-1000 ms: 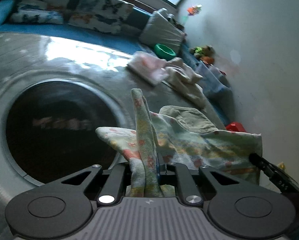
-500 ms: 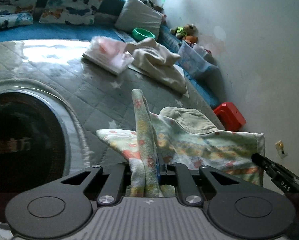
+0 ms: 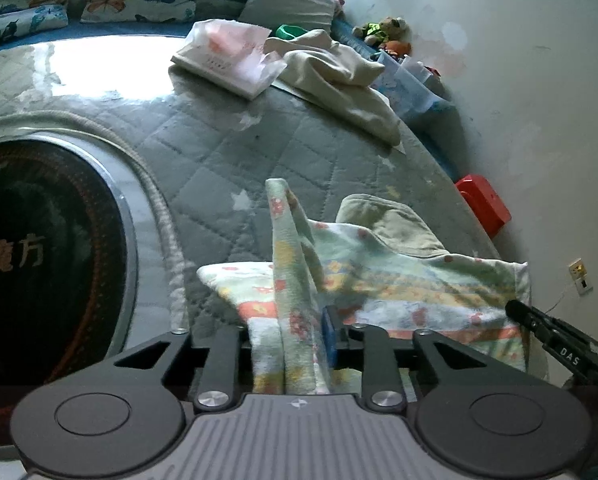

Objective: Fold clothes

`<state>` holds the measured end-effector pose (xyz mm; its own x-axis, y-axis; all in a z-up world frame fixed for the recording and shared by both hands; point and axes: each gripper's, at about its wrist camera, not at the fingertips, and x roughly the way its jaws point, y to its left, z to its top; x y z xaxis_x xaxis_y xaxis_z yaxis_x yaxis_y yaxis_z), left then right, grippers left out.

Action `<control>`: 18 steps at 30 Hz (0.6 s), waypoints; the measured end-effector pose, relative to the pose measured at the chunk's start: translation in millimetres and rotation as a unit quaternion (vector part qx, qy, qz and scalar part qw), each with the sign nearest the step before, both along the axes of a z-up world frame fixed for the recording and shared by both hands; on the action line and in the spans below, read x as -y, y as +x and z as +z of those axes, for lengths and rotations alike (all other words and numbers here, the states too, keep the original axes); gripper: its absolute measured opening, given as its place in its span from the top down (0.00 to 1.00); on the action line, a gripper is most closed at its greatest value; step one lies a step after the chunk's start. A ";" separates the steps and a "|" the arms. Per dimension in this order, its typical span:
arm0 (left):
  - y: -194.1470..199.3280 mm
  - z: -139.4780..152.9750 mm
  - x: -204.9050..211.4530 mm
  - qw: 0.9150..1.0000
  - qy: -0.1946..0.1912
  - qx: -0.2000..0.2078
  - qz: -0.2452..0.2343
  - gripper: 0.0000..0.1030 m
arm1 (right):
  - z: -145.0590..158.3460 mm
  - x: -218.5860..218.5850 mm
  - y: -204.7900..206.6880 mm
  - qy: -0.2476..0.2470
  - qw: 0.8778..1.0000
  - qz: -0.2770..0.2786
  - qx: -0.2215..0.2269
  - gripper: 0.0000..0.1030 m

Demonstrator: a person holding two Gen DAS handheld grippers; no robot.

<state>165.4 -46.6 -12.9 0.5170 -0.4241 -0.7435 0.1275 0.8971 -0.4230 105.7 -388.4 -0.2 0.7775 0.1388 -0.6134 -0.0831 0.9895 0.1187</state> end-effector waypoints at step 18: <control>-2.6 15.0 -10.8 0.996 0.054 0.044 0.047 0.57 | 1.6 -4.7 2.2 -0.029 1.000 -0.004 -0.002 0.77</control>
<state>162.8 -35.8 2.1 0.6158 -0.2914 -0.7321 0.0731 0.9462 -0.3151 107.9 -383.7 1.5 0.7760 0.0964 -0.6233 -0.0744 0.9953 0.0612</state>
